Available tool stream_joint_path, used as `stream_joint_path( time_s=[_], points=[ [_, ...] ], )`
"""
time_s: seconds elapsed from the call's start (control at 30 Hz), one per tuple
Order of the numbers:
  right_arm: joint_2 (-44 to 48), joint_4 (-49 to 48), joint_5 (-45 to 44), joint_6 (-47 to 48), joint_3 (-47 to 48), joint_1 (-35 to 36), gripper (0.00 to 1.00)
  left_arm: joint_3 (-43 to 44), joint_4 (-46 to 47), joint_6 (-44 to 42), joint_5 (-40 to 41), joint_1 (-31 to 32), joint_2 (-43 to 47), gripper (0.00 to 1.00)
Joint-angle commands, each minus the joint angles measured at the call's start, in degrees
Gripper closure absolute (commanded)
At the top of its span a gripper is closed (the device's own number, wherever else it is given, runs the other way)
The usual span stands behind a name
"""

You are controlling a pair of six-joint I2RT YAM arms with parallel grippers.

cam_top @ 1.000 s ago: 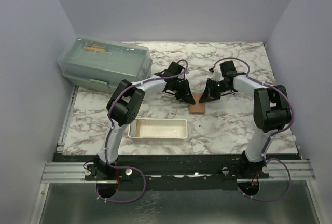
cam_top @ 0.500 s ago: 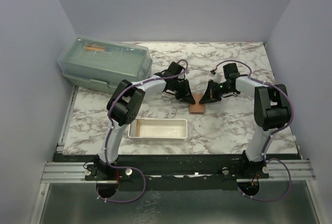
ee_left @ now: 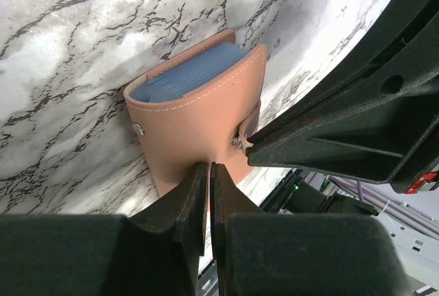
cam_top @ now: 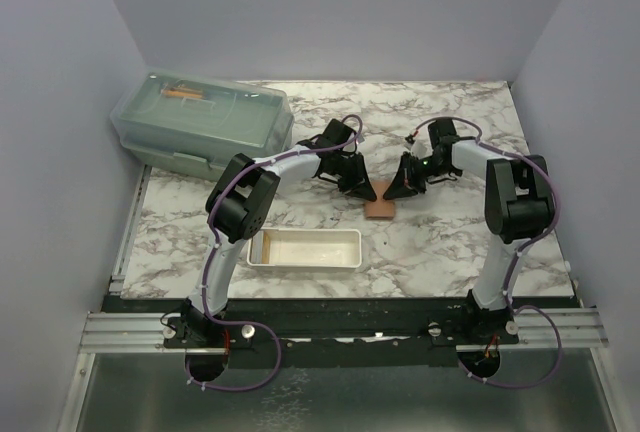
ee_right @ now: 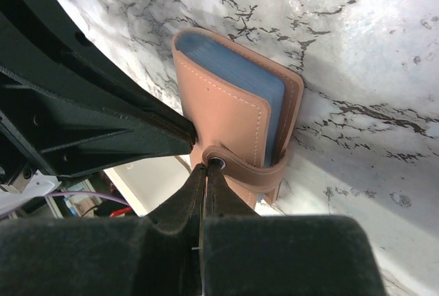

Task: Put the credit cards into the card holder
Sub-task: Close the card holder at the center of the board.

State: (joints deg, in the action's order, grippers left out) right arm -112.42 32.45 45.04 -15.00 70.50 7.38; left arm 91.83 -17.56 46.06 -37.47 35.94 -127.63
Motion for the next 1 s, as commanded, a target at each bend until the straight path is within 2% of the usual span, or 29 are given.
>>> stream_joint_path(
  time_s=[0.0,0.1,0.33,0.5,0.63,0.7,0.8,0.97],
  points=[
    [-5.2,1.3,-12.9,0.0,0.1,0.4,1.0,-0.2,-1.0,-1.1,-0.1,0.8,-2.7,0.87],
    [-6.3,2.4,-15.7,-0.6,0.4,0.8,1.0,-0.1,-1.0,-1.0,-0.1,0.8,-2.6,0.87],
    [-11.1,9.2,-34.2,-4.8,3.8,4.3,1.0,0.0,-1.0,-0.9,-0.1,0.8,-2.4,0.87],
    [-15.7,14.2,-42.8,-8.9,9.3,8.8,1.0,-0.1,-1.0,-0.7,0.1,0.8,-2.0,0.87],
    [-18.7,14.3,-48.5,-13.6,8.1,11.6,1.0,-0.4,-1.0,-0.8,0.6,0.8,-1.1,0.87],
    [-19.3,13.7,-49.4,-15.1,7.5,12.0,1.0,-0.4,-1.0,-0.8,0.8,0.9,-0.7,0.87],
    [-15.8,10.5,-45.8,-14.7,8.5,12.0,0.99,0.0,-1.0,-1.1,1.2,0.8,0.1,0.85],
    [-7.1,5.3,-32.7,-11.5,14.6,10.4,0.85,3.1,-4.0,-4.0,3.5,0.2,3.1,0.76]
  ],
)
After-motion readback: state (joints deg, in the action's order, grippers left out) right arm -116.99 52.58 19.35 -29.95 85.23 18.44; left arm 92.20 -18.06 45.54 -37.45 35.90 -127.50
